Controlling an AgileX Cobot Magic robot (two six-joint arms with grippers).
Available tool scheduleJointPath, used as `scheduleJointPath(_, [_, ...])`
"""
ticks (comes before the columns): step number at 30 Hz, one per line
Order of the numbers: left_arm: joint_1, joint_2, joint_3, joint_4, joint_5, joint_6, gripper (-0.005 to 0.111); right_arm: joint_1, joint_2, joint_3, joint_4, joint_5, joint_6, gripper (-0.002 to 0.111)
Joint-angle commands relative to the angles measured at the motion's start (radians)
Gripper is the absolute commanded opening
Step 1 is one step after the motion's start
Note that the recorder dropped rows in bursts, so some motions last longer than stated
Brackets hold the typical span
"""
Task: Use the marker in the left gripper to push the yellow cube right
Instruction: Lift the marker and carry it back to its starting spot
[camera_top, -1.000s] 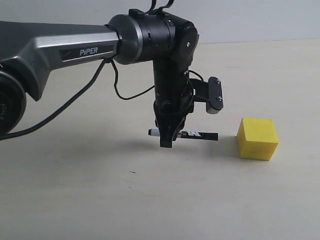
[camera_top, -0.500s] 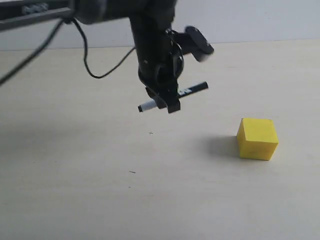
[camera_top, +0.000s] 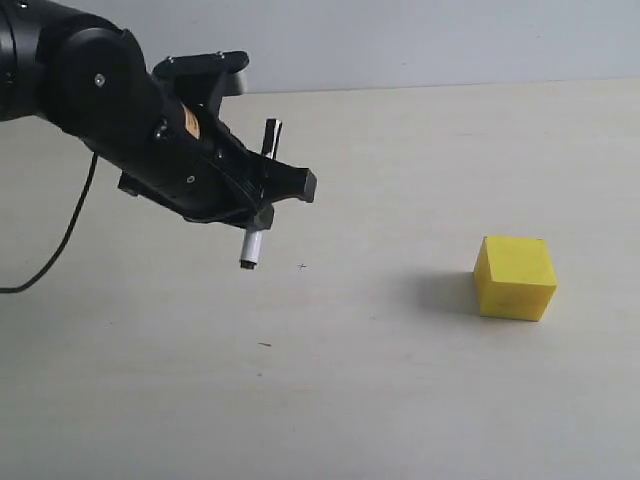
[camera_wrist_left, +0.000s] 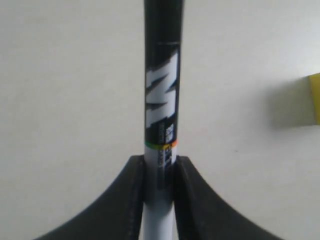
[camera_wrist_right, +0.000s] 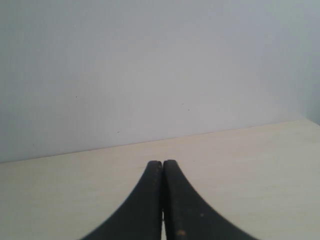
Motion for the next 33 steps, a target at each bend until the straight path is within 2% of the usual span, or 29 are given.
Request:
scheduleJointPath(1, [0.005, 0.039, -0.022, -0.143, 0.084, -0.075, 0.000, -0.005, -0.007, 0.005, 0.003, -0.010, 0.001, 0.000])
scheduleJointPath(5, [0.003, 0.165, -0.107, -0.214, 0.222, -0.090, 0.000, -0.005, -0.007, 0.005, 0.003, -0.010, 0.001, 0.000])
scheduleJointPath(13, [0.003, 0.337, -0.225, -0.232, 0.230, -0.093, 0.000, -0.005, -0.007, 0.005, 0.003, -0.010, 0.001, 0.000])
scheduleJointPath(16, [0.003, 0.387, -0.280, -0.226, 0.281, -0.097, 0.000, -0.005, -0.007, 0.005, 0.003, -0.010, 0.001, 0.000])
scheduleJointPath(33, [0.003, 0.436, -0.318, -0.226, 0.288, -0.082, 0.000, -0.005, -0.007, 0.005, 0.003, -0.010, 0.001, 0.000])
